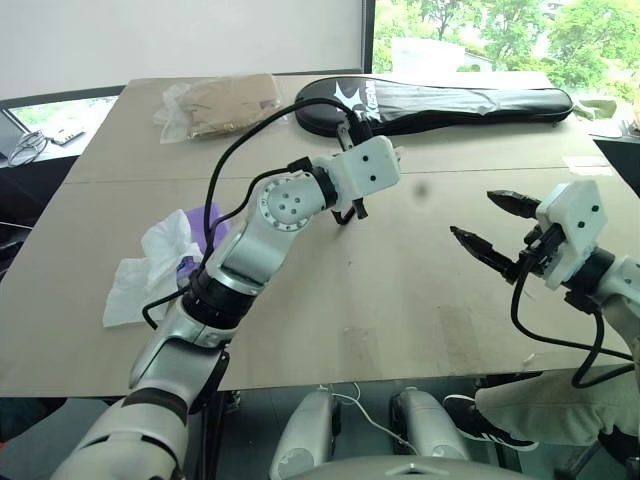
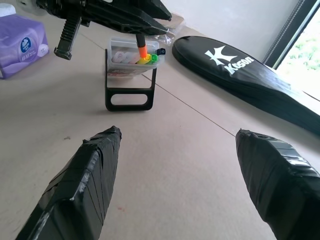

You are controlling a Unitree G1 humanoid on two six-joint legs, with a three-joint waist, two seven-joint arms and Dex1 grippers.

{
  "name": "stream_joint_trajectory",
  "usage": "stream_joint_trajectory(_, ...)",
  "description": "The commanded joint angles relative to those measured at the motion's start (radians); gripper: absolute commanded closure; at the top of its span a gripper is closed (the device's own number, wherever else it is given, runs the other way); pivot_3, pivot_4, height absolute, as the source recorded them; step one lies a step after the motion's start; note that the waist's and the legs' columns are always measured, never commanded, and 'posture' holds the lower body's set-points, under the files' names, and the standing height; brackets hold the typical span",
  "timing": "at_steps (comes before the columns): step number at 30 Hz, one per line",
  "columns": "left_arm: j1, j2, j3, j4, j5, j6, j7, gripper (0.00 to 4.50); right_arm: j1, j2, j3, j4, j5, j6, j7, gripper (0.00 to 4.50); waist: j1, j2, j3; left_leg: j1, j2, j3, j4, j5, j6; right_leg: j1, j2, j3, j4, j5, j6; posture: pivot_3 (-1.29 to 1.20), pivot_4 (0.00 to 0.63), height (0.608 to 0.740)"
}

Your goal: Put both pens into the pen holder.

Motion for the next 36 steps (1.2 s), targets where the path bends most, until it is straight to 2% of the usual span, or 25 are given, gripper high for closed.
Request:
stream_joint_trajectory(1,0.003,-0.020,0.063,-0.021,-0.011,-0.027,0.003,4.50,-0.007,-0.016,-0.025,-0.025,0.021,-0.012,-0.022,0.61,0.001,0.000,0.000,0.000,0.000,0.000,0.000,0.000,0.000,0.000,0.000,0.000,0.000,0.000,0.000,0.00,0.150,0.740)
stream_joint_trajectory(6,-0.007,-0.040,0.111,-0.030,0.006,-0.047,0.032,4.50,-0.018,-0.025,-0.017,-0.030,0.039,-0.001,-0.045,0.61,0.003,0.000,0.000,-0.001,0.000,0.000,0.001,0.000,0.000,0.000,-0.001,0.000,0.000,0.000,0.000,0.00,0.150,0.740)
stream_joint_trajectory(15,0.032,-0.028,0.094,-0.027,0.023,0.011,-0.015,4.50,-0.025,-0.041,-0.007,-0.025,0.062,-0.012,-0.061,0.61,0.002,0.000,0.000,-0.001,0.000,0.000,0.001,0.000,0.000,0.000,0.000,-0.001,0.000,0.000,0.000,0.00,0.150,0.740)
stream_joint_trajectory(27,0.049,-0.034,0.069,0.026,0.156,0.080,0.013,4.50,0.057,-0.090,-0.012,-0.097,0.103,-0.161,0.061,0.61,0.003,0.000,0.000,-0.001,0.000,0.000,0.001,0.000,0.000,0.000,0.000,-0.001,0.000,0.000,0.000,0.00,0.150,0.740)
stream_joint_trajectory(28,0.052,-0.040,0.071,0.025,0.155,0.085,0.011,3.51,0.060,-0.093,-0.009,-0.094,0.098,-0.169,0.062,0.55,0.003,0.000,0.000,-0.001,0.000,0.000,0.001,0.000,0.000,0.000,0.000,-0.001,0.000,0.000,0.000,0.00,0.150,0.740)
stream_joint_trajectory(29,0.053,-0.049,0.076,0.018,0.151,0.084,0.014,3.35,0.062,-0.097,-0.007,-0.090,0.096,-0.175,0.063,0.55,0.004,0.000,0.000,-0.001,0.000,0.000,0.001,0.000,0.000,0.000,0.000,-0.001,0.000,0.000,0.000,0.00,0.150,0.740)
stream_joint_trajectory(31,0.058,-0.077,0.109,-0.008,0.114,0.088,0.018,2.53,0.061,-0.102,-0.006,-0.083,0.098,-0.182,0.065,0.55,0.005,0.000,0.000,-0.001,0.000,0.000,0.001,0.000,0.000,0.000,0.000,-0.001,0.000,0.000,0.000,0.00,0.150,0.740)
stream_joint_trajectory(33,0.072,-0.132,0.170,-0.060,-0.004,0.123,-0.018,1.67,0.064,-0.106,-0.006,-0.075,0.100,-0.186,0.067,0.55,0.005,0.000,0.000,-0.001,0.000,0.000,0.001,0.000,0.000,0.000,0.000,-0.001,0.000,0.000,0.000,0.00,0.150,0.740)
stream_joint_trajectory(36,0.113,-0.201,0.265,-0.172,-0.227,0.250,-0.104,1.67,0.081,-0.114,0.004,-0.057,0.085,-0.189,0.068,0.55,0.005,0.000,0.000,-0.001,0.000,-0.001,0.001,0.000,0.000,0.000,-0.001,-0.001,0.000,0.000,0.000,0.00,0.150,0.740)
